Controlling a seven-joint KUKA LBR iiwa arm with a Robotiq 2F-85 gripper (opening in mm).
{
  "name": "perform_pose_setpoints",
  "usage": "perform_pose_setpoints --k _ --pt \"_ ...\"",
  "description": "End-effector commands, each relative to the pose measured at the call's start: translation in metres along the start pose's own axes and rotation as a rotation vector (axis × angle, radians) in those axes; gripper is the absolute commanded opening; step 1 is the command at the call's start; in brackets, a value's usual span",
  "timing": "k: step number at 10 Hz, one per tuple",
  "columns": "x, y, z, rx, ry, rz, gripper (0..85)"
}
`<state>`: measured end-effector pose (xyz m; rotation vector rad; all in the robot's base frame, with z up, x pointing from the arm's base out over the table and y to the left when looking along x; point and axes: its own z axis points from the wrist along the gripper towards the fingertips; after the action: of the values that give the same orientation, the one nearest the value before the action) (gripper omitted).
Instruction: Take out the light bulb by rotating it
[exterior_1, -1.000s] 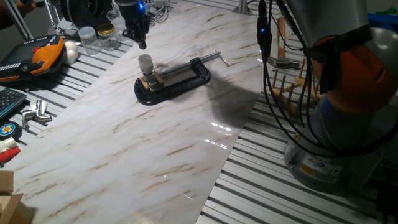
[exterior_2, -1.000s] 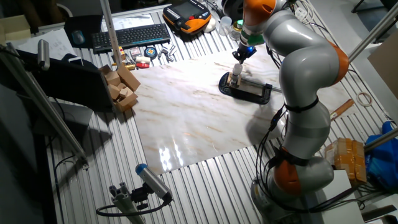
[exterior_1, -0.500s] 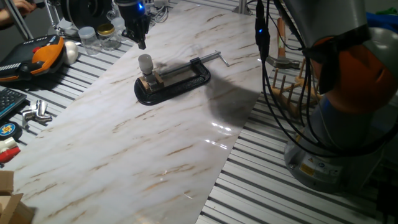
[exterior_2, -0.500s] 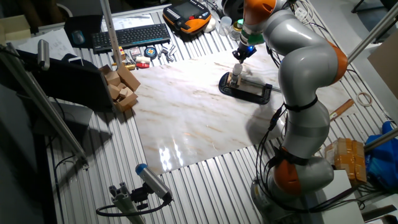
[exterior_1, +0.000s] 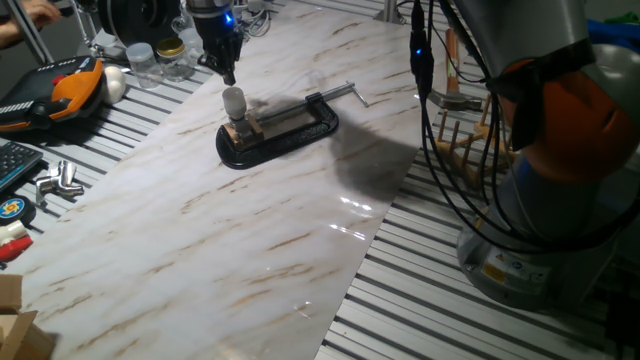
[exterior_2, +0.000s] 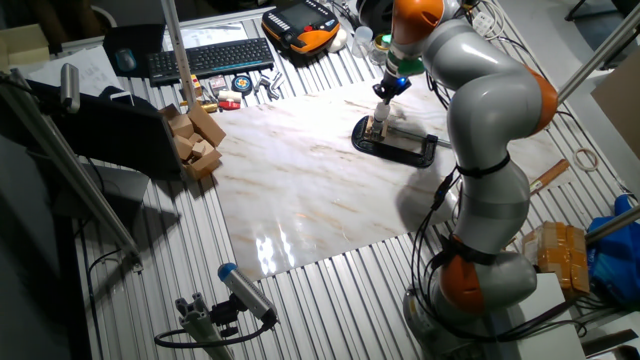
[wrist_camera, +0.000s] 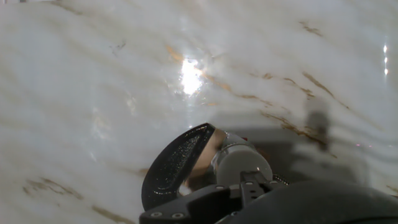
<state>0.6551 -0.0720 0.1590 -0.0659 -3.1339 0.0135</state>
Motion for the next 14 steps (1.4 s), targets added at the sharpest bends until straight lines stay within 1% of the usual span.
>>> perform_pose_setpoints --k 1,7,8,9,10,12,13,14 --pt "0.0001 -0.0009 0.0005 -0.004 0.0 -0.001 0.0" --pt "-0.0006 -0.002 0.0008 0.005 0.0 0.003 0.0" --pt "-0.0006 -0.002 0.0008 0.022 0.001 0.008 0.0" --pt "-0.0006 -0.002 0.0008 0.03 0.006 0.015 0.0" --pt "-0.0006 -0.002 0.0008 0.018 0.016 0.013 0.0" --pt "-0.0006 -0.002 0.0008 0.013 0.029 0.007 0.0" --pt "-0.0006 -0.002 0.0008 0.027 0.028 0.004 0.0" --pt "-0.0006 -0.002 0.0008 0.035 0.012 0.007 0.0"
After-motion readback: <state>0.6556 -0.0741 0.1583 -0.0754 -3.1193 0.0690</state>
